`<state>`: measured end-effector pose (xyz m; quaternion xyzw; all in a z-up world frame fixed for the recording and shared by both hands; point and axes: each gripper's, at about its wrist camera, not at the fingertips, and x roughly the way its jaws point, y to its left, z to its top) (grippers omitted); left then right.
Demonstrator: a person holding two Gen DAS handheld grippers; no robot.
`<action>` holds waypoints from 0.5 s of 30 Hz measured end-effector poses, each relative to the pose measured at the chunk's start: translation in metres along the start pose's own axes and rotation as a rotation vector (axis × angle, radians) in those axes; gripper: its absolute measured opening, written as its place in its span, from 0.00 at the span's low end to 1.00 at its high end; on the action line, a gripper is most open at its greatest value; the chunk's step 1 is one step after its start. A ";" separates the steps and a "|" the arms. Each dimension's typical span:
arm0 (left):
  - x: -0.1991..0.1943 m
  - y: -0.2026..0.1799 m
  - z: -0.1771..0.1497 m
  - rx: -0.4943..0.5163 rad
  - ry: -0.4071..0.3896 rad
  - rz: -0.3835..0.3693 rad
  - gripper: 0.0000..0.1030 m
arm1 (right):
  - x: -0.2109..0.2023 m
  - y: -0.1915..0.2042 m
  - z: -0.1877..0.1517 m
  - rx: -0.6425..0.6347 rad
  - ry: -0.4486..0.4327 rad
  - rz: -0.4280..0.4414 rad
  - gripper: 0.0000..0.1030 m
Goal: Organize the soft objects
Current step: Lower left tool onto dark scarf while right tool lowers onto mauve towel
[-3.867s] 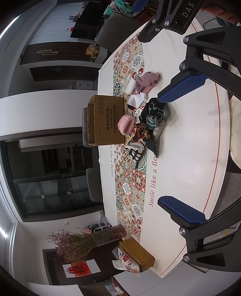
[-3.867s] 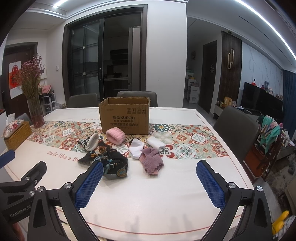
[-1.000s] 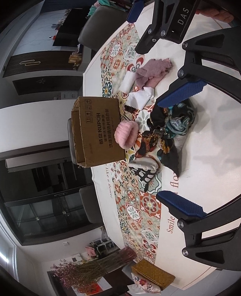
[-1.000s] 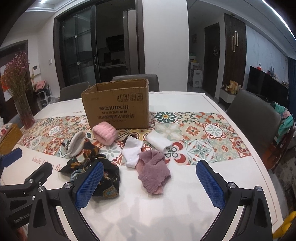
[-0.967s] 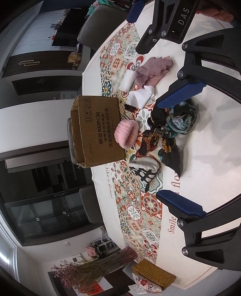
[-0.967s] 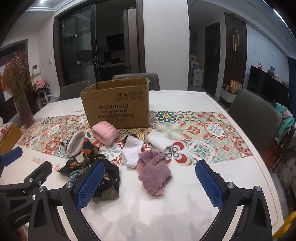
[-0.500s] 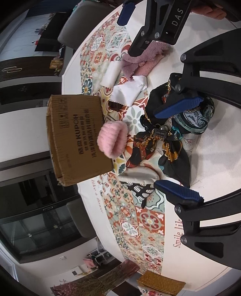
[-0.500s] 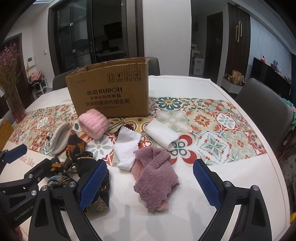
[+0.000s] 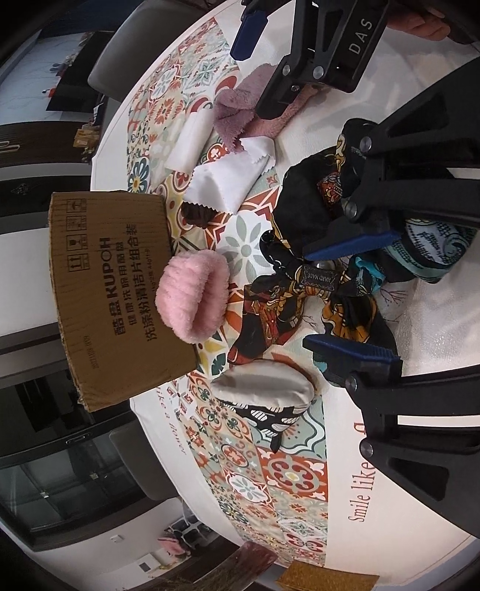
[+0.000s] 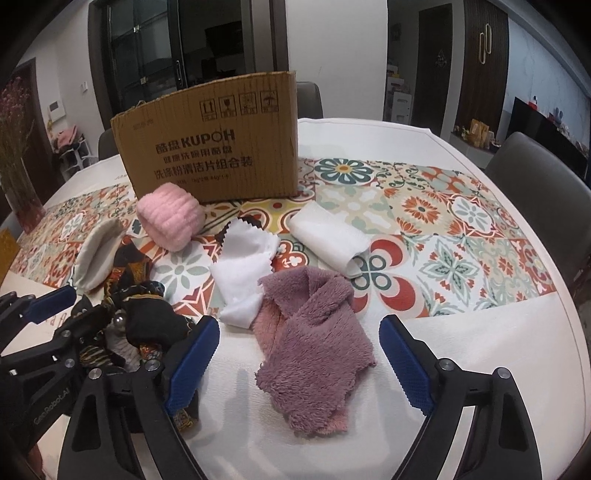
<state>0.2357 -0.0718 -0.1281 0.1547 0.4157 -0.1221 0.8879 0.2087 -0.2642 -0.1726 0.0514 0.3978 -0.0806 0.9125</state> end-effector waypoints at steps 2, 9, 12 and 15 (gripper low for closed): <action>0.005 0.000 0.000 0.003 0.009 -0.001 0.38 | 0.004 0.000 -0.001 -0.001 0.008 -0.002 0.86; 0.019 0.000 -0.001 -0.007 0.042 -0.023 0.29 | 0.018 -0.001 -0.002 0.001 0.037 0.008 0.80; 0.023 0.000 -0.001 -0.014 0.054 -0.040 0.29 | 0.021 -0.001 -0.001 0.003 0.042 0.008 0.76; 0.026 -0.001 0.000 -0.015 0.063 -0.053 0.28 | 0.024 -0.001 -0.001 0.000 0.046 0.011 0.72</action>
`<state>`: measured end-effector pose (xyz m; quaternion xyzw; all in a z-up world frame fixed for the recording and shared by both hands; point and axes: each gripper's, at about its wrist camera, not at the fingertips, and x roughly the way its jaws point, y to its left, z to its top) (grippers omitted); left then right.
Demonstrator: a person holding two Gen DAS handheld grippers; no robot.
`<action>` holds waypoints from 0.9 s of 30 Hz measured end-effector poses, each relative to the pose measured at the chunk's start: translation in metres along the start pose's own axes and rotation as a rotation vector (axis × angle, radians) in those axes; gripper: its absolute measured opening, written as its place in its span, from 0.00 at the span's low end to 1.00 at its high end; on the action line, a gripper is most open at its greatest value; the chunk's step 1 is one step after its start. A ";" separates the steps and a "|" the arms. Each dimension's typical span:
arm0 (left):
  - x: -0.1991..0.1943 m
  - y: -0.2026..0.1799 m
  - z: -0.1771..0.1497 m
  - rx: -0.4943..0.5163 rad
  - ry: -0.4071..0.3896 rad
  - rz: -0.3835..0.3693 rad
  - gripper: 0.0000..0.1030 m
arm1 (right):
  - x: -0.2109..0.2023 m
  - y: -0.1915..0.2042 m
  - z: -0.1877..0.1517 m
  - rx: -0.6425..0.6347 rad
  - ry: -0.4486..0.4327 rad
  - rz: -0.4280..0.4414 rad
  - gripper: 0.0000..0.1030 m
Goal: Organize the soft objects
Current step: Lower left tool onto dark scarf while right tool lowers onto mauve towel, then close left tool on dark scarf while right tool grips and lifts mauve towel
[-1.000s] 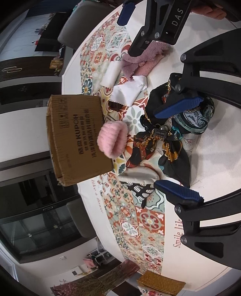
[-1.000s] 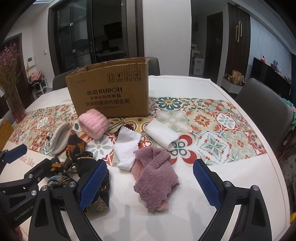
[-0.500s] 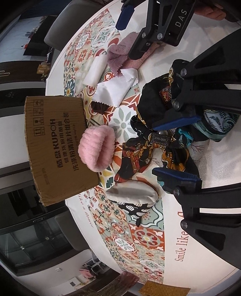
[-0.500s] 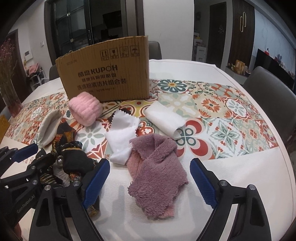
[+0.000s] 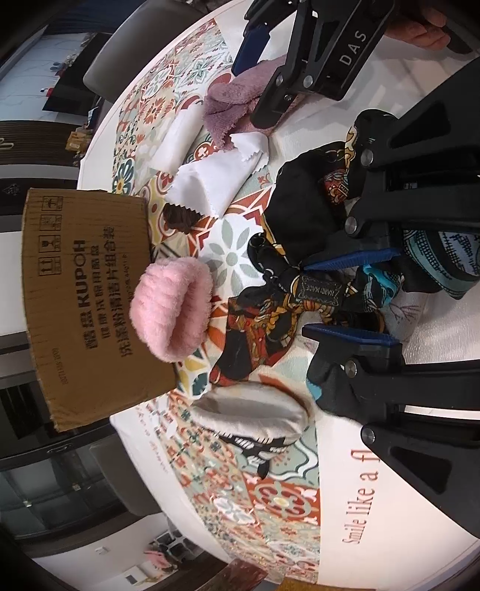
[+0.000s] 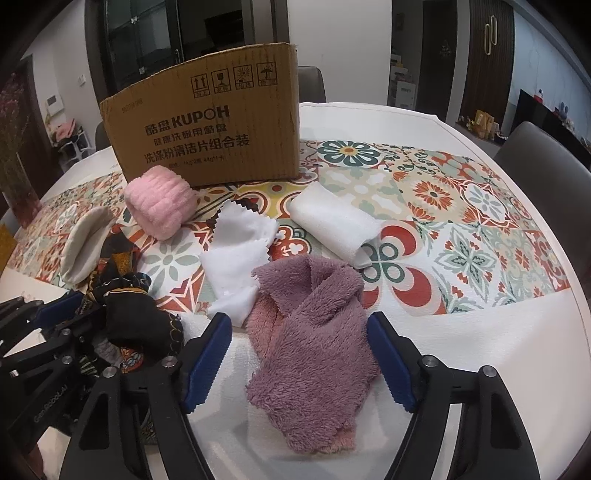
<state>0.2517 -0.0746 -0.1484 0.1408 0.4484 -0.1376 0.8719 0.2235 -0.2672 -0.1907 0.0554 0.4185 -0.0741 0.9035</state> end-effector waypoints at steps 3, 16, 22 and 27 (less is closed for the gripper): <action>0.005 0.001 0.001 -0.011 0.027 -0.023 0.26 | 0.002 0.000 0.000 0.004 0.006 0.004 0.69; -0.004 0.005 -0.003 -0.072 0.001 -0.053 0.17 | -0.002 -0.001 0.002 -0.003 -0.003 0.022 0.24; -0.017 0.005 -0.001 -0.095 -0.033 -0.060 0.17 | -0.013 -0.001 0.003 -0.005 -0.020 0.044 0.16; -0.034 0.006 0.000 -0.109 -0.075 -0.054 0.17 | -0.029 0.002 0.005 -0.015 -0.050 0.050 0.16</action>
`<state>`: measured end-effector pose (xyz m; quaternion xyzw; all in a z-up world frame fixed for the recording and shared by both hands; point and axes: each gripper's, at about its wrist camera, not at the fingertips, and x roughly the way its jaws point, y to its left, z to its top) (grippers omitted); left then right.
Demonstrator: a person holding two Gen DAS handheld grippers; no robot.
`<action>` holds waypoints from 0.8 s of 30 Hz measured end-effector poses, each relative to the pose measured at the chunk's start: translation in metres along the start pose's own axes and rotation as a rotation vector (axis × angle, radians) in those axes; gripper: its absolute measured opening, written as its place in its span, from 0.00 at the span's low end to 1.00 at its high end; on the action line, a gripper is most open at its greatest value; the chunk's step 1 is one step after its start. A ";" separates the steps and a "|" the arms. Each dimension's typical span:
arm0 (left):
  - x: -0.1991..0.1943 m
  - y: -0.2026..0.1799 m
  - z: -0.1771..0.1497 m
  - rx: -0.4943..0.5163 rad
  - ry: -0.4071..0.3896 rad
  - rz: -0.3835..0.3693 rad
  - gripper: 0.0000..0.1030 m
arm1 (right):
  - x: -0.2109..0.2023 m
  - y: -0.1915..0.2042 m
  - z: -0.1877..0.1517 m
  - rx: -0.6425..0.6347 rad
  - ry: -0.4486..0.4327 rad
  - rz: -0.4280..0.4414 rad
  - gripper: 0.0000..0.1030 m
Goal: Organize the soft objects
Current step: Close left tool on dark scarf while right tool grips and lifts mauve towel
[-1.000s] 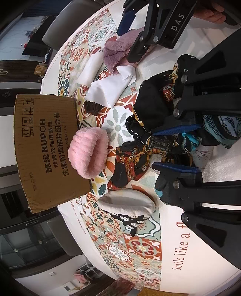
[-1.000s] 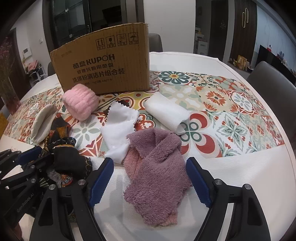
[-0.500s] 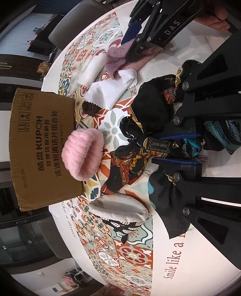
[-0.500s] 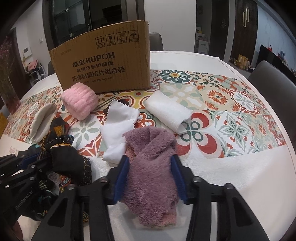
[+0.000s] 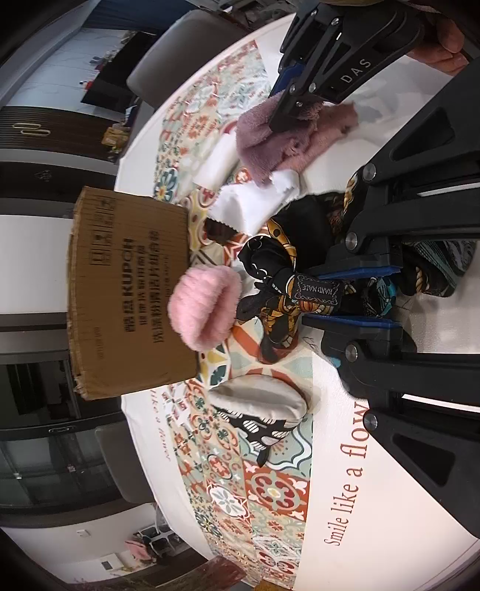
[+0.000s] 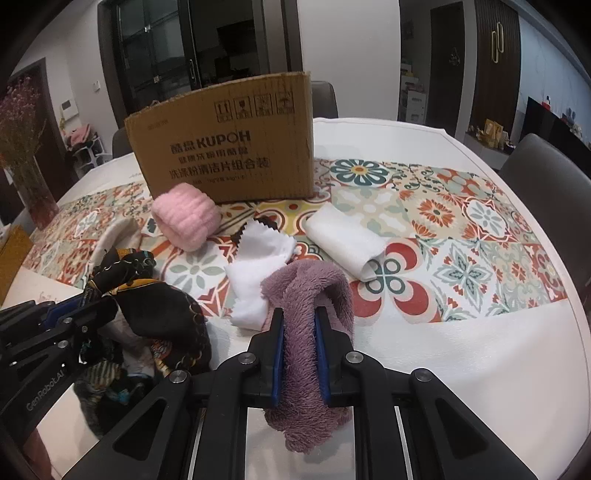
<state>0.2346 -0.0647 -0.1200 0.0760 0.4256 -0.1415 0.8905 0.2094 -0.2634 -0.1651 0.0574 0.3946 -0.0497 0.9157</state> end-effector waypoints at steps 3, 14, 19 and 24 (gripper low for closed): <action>-0.010 0.001 0.002 -0.008 -0.020 -0.005 0.17 | -0.012 0.001 0.002 -0.002 -0.023 0.006 0.16; -0.060 -0.001 0.012 -0.018 -0.136 -0.011 0.17 | -0.066 0.007 0.018 -0.022 -0.152 0.011 0.16; -0.084 -0.003 0.021 -0.013 -0.199 -0.001 0.17 | -0.087 0.009 0.025 -0.025 -0.205 0.019 0.16; -0.102 -0.003 0.027 -0.014 -0.240 0.001 0.17 | -0.107 0.013 0.031 -0.040 -0.257 0.026 0.16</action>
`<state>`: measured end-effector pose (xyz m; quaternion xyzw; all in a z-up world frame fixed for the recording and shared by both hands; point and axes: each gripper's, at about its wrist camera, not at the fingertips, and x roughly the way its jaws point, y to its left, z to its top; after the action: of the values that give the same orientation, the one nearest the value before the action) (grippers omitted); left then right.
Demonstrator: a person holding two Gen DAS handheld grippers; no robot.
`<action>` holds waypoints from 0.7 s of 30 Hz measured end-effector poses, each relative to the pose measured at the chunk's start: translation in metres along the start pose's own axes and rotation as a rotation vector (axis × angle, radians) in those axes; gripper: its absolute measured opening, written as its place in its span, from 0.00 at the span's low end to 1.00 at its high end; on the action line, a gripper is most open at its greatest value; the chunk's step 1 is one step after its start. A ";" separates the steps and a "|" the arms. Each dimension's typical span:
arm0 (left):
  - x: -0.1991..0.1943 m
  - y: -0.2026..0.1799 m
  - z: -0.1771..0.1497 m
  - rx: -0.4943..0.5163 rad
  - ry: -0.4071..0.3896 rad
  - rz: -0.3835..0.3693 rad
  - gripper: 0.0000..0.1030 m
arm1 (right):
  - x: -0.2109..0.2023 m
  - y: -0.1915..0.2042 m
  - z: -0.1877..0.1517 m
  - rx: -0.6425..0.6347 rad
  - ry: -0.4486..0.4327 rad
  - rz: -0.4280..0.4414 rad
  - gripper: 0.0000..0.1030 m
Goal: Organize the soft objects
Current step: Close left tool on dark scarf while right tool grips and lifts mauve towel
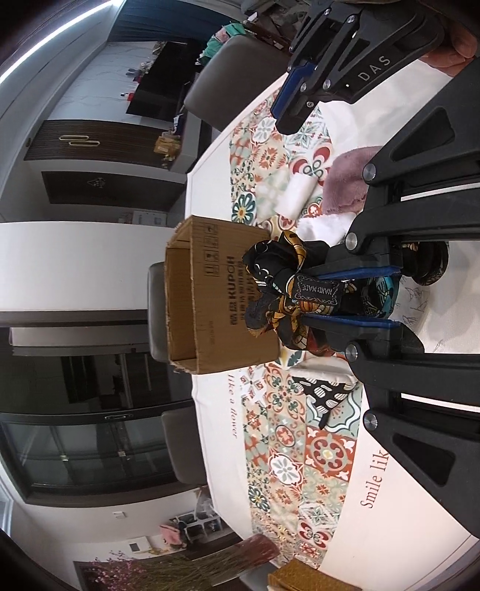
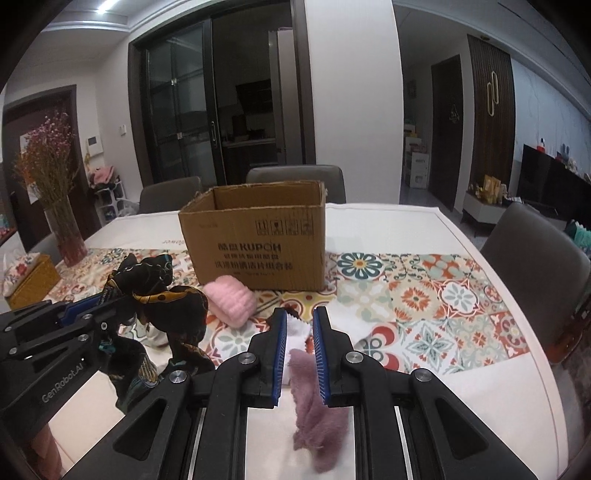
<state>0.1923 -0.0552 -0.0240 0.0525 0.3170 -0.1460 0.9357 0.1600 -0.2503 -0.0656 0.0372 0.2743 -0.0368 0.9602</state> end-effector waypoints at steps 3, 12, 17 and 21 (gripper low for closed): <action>-0.006 -0.002 0.000 0.009 -0.010 0.001 0.17 | -0.003 -0.006 -0.003 0.033 -0.003 0.012 0.16; -0.012 -0.009 -0.017 -0.007 -0.006 0.006 0.17 | 0.002 -0.010 -0.016 0.018 0.033 -0.030 0.68; -0.006 -0.012 -0.023 -0.001 0.001 0.027 0.17 | 0.020 -0.017 -0.026 0.041 0.111 0.004 0.77; 0.001 -0.016 -0.028 0.004 0.018 0.035 0.17 | 0.030 -0.015 -0.036 0.004 0.139 -0.044 0.87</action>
<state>0.1715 -0.0653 -0.0470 0.0613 0.3241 -0.1297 0.9351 0.1653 -0.2635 -0.1125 0.0357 0.3408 -0.0558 0.9378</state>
